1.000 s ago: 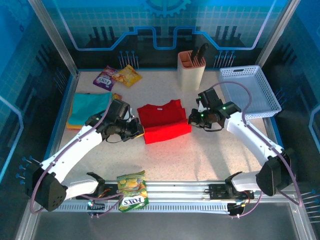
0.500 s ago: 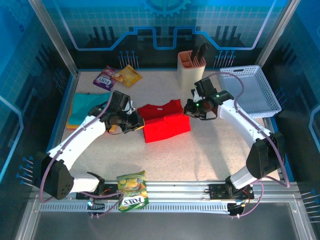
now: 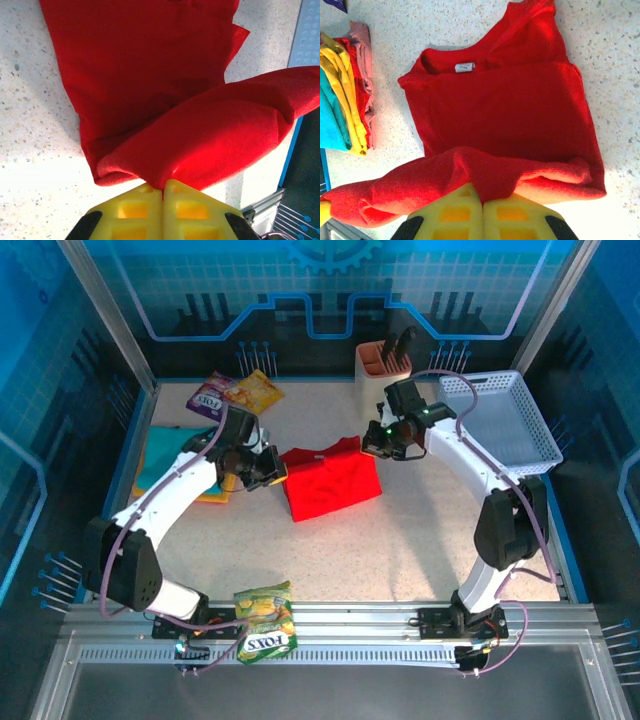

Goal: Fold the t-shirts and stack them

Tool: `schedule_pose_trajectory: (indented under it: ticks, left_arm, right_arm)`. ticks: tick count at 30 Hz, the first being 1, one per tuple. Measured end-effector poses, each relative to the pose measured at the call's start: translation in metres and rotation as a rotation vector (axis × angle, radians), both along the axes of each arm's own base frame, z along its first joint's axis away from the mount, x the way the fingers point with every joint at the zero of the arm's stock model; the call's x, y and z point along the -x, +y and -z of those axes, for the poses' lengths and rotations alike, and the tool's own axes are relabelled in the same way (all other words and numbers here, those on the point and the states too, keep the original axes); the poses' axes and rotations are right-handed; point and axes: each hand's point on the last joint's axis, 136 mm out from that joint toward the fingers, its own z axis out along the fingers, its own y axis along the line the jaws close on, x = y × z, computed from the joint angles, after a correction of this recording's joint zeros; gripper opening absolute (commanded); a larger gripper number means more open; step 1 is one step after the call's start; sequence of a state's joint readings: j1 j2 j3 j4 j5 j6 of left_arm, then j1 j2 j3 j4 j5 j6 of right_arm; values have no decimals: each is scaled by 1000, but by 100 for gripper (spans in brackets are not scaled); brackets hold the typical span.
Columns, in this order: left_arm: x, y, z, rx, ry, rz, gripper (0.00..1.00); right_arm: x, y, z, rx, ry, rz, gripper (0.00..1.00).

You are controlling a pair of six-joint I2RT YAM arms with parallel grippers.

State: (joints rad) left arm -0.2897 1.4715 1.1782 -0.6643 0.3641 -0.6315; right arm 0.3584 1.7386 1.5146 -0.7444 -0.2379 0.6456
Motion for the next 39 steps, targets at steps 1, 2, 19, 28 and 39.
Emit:
schedule_pose_trajectory:
  ticks: [1, 2, 19, 28, 39]
  left_arm:
    - [-2, 1, 1, -2, 0, -1, 0]
    - [-5, 2, 1, -4, -2, -2, 0]
    - [-39, 5, 4, -33, -39, 9, 0]
    - [-55, 11, 17, -42, -25, -15, 0]
    - [-65, 13, 29, -58, -18, -11, 0]
  right_arm:
    - [-3, 1, 1, -1, -1, -2, 0]
    - [-6, 1, 1, -3, -1, -4, 0]
    - [-51, 14, 10, -12, -19, -41, 0]
    - [-67, 17, 22, -8, -16, -43, 0]
    - [-78, 21, 35, -17, -12, -47, 0]
